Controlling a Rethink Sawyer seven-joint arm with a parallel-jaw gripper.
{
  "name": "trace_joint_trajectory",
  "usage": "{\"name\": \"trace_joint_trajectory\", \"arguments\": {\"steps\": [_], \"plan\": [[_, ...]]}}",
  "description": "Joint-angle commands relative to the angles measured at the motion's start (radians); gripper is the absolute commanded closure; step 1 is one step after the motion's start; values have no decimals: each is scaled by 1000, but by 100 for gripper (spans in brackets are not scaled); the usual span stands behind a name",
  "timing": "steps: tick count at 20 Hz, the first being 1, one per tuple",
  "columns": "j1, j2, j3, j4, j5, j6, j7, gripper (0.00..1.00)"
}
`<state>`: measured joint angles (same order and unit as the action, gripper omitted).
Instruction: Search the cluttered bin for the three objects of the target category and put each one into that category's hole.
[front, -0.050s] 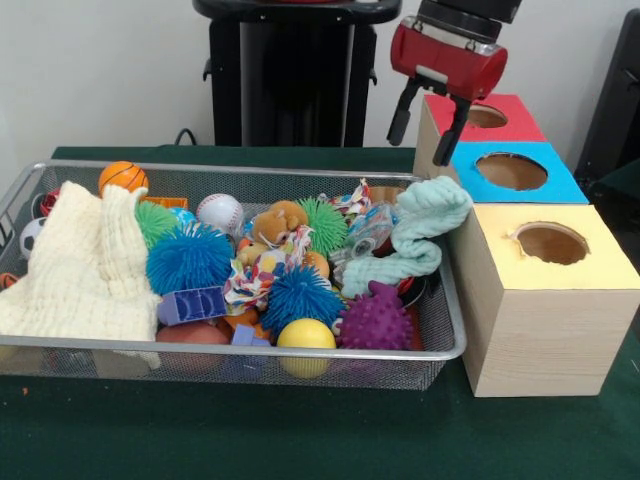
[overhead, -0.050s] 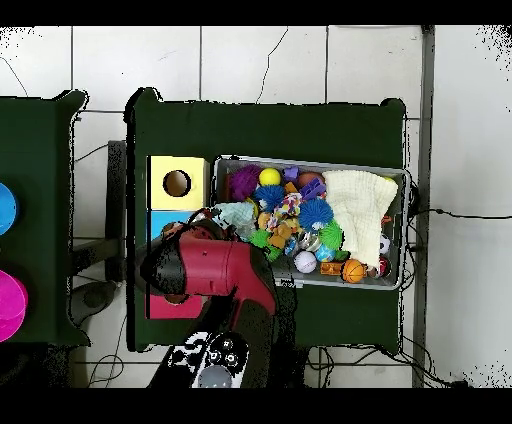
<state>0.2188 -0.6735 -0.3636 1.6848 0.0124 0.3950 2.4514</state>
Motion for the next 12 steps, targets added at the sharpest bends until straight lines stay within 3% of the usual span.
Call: {"name": "trace_joint_trajectory", "arguments": {"steps": [1,12], "plan": [[-35,26,98,0,-70,-69,-9,0],[1,147,90,6,-88,-283,69,0]]}}
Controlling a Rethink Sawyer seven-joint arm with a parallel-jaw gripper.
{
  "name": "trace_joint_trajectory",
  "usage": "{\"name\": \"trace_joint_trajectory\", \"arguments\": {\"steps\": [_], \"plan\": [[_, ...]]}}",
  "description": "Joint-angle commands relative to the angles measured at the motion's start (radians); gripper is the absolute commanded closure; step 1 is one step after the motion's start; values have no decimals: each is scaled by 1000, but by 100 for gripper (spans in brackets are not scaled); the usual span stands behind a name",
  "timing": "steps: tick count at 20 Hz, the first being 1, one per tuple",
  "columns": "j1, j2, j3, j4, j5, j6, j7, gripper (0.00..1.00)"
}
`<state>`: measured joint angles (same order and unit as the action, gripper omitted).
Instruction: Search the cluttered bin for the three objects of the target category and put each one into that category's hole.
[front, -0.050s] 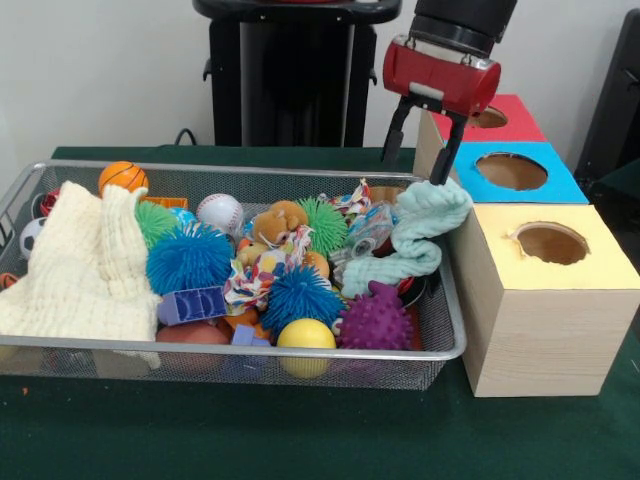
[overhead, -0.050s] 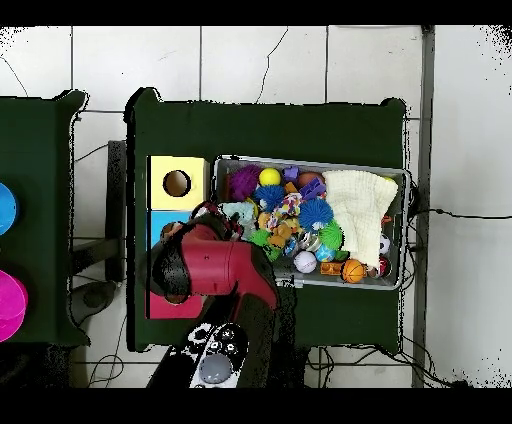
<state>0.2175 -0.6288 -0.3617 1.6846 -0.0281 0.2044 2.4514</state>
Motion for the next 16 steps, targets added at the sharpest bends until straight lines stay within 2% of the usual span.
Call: {"name": "trace_joint_trajectory", "arguments": {"steps": [1,11,16], "plan": [[6,109,84,5,-45,-104,70,0],[42,130,-11,2,-40,-126,53,0],[24,132,-39,2,-68,-143,27,0]]}}
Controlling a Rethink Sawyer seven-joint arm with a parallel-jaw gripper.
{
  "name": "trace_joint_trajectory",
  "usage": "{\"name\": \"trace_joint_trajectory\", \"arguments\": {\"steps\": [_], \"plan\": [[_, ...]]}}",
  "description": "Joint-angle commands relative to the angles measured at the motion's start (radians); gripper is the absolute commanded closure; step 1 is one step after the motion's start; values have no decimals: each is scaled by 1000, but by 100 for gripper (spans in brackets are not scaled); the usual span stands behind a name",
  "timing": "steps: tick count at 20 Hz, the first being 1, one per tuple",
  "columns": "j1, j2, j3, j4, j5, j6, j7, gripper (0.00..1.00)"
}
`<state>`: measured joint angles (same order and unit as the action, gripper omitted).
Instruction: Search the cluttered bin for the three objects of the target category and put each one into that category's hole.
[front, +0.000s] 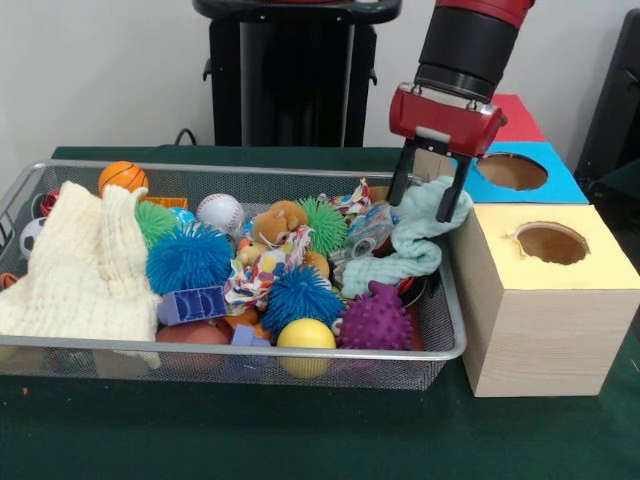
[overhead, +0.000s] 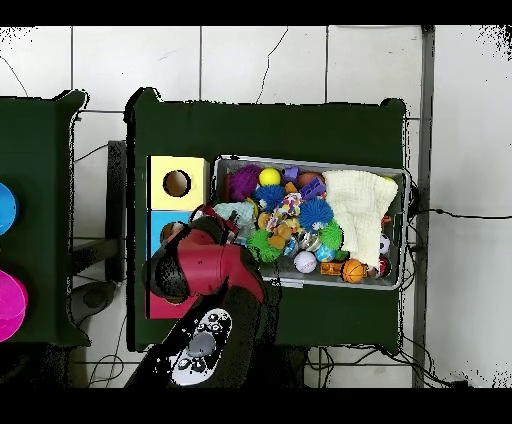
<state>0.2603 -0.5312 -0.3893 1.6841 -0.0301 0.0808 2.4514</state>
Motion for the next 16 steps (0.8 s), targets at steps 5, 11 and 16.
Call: {"name": "trace_joint_trajectory", "arguments": {"steps": [5,11,16], "plan": [[-53,36,-5,-3,-103,-48,12,0],[-74,44,30,-4,-126,-63,25,0],[-92,133,118,0,-112,-174,82,0]]}}
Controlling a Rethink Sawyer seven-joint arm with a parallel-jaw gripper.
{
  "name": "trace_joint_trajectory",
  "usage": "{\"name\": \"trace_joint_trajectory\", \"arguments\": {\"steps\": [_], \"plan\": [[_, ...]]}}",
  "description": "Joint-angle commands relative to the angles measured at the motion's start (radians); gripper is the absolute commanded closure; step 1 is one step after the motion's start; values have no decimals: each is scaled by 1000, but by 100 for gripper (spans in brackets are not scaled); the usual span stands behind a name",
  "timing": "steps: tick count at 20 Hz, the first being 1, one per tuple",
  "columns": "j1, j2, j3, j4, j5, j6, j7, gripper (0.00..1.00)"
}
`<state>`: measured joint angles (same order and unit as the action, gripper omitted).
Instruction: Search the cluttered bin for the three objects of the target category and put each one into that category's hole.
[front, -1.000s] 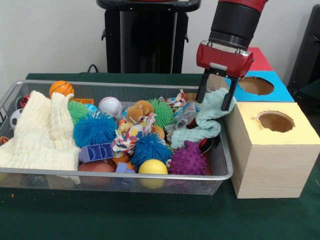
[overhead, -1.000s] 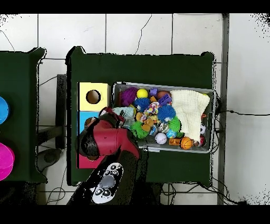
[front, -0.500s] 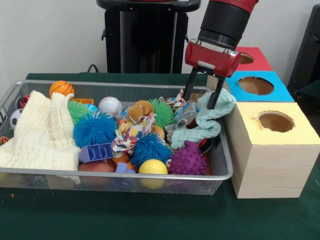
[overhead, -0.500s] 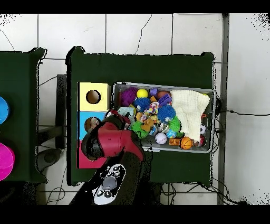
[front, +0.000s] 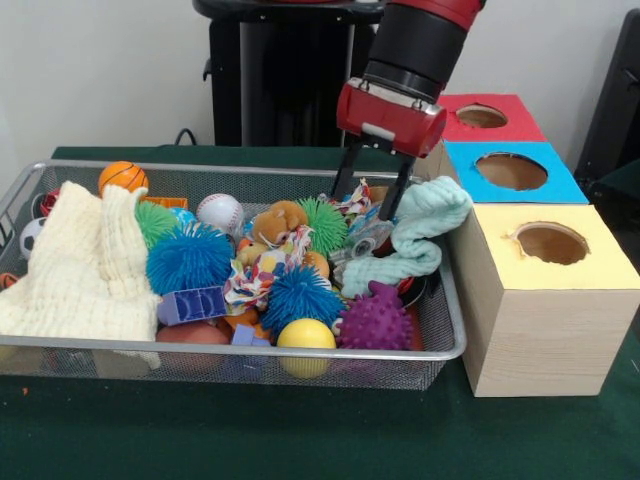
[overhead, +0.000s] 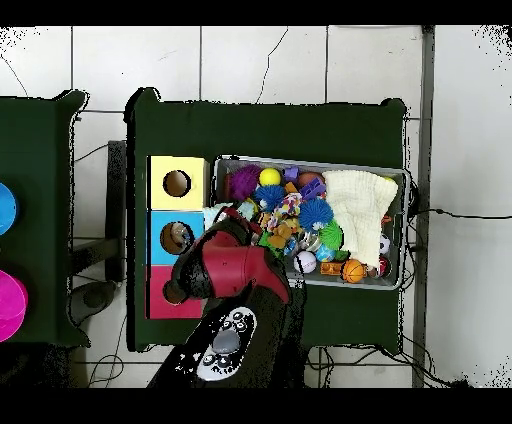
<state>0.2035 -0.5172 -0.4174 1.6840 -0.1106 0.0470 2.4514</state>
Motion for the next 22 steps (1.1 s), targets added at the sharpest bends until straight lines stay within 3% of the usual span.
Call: {"name": "trace_joint_trajectory", "arguments": {"steps": [1,8,18,22], "plan": [[-25,131,149,2,-16,-150,98,0],[41,149,110,2,68,-103,129,0],[46,108,92,45,110,41,128,0],[45,143,77,48,126,88,122,0]]}}
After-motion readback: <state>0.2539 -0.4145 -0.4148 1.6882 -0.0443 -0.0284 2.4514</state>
